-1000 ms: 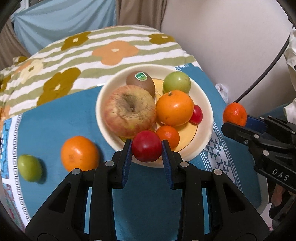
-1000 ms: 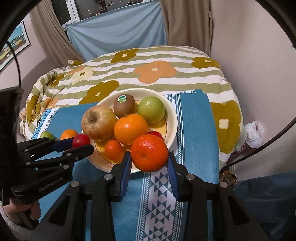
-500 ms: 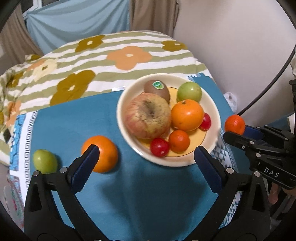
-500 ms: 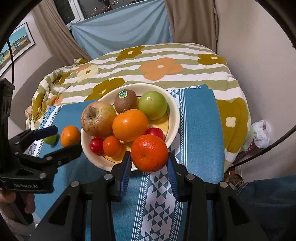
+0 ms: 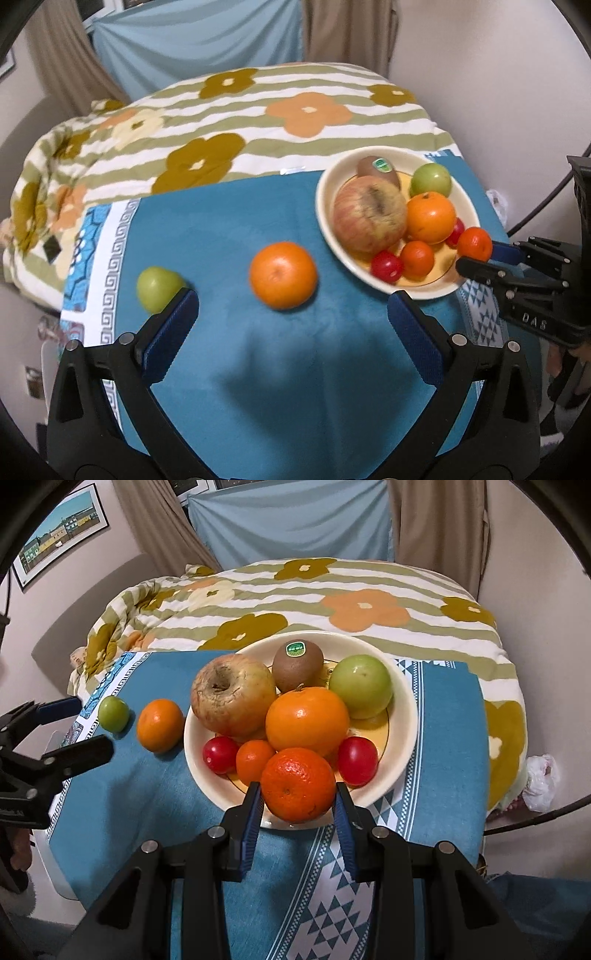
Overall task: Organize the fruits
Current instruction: 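Lower the tangerine into the bowl and open the right tool, then grasp the green apple with the left tool while the right tool grasps the orange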
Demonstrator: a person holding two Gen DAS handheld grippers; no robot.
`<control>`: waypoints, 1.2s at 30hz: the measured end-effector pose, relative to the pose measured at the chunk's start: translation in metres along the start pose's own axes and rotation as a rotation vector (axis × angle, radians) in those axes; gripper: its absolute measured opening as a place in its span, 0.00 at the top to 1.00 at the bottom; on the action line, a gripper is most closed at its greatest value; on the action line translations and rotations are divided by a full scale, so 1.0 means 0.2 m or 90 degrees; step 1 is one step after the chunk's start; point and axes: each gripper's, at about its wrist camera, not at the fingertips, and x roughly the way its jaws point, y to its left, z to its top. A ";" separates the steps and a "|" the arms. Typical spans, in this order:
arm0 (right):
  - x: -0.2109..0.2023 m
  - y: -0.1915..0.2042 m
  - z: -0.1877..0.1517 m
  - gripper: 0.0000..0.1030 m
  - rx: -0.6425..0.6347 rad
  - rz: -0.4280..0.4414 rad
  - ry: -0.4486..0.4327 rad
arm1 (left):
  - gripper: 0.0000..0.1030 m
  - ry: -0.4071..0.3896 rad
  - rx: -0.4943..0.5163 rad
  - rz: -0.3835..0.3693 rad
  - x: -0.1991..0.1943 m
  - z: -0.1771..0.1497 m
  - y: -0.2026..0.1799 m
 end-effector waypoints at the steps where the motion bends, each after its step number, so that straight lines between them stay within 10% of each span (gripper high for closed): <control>1: 0.01 0.00 0.00 0.66 -0.002 0.001 0.000 | 0.00 0.001 -0.006 0.005 -0.01 -0.01 0.01; 8: 0.02 0.02 0.00 0.65 -0.014 -0.011 0.000 | 0.00 -0.003 -0.035 0.022 -0.07 -0.08 0.09; 13: -0.03 0.03 -0.01 0.00 -0.009 -0.007 -0.032 | 0.00 -0.006 -0.043 0.030 -0.10 -0.10 0.13; 36: -0.31 0.28 0.06 0.00 0.000 -0.039 -0.062 | 0.00 -0.111 -0.029 0.098 -0.47 -0.10 0.38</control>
